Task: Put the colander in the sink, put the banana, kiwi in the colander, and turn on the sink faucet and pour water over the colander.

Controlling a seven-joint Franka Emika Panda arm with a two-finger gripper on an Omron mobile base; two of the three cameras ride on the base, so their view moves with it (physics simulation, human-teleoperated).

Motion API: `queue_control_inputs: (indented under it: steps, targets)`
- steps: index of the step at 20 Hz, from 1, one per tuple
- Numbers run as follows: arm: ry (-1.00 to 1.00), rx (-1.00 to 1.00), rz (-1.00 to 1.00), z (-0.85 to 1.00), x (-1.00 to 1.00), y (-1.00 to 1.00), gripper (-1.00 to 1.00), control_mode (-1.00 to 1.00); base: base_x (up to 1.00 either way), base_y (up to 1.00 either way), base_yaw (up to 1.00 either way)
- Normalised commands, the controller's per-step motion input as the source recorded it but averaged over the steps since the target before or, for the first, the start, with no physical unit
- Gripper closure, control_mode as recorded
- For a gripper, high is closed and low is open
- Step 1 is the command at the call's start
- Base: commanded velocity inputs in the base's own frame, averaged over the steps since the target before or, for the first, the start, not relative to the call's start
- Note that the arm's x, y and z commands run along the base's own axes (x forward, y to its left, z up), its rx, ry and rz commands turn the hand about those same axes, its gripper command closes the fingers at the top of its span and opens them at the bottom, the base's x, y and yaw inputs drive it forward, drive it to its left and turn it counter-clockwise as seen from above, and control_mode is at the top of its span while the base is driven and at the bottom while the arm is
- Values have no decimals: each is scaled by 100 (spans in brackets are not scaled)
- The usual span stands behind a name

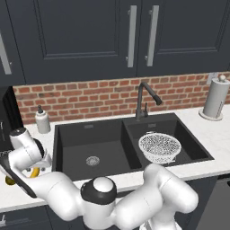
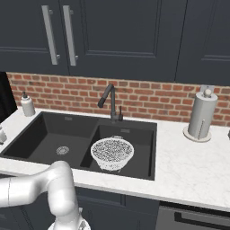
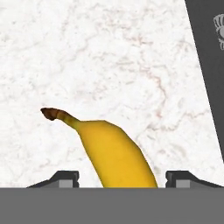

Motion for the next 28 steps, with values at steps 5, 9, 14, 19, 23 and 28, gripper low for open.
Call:
queue_control_inputs:
  steps: [5, 9, 14, 19, 23, 28]
  targets:
    - [4, -2, 0, -38, 0, 5, 100, -100, 0, 0, 0]
    - [2, 0, 0, -42, 0, -11, 100, -100, 0, 0, 0]
    - [-1, 0, 0, -12, -11, -61, 100, -100, 0, 0, 0]
    - [-15, 0, -4, 1, -40, -97, 100, -100, 0, 0, 0]
    - [-18, -1, -9, 11, -48, -100, 100, -100, 0, 0, 0]
    - [-11, 0, -9, 23, -34, -100, 100, -100, 0, 0, 0]
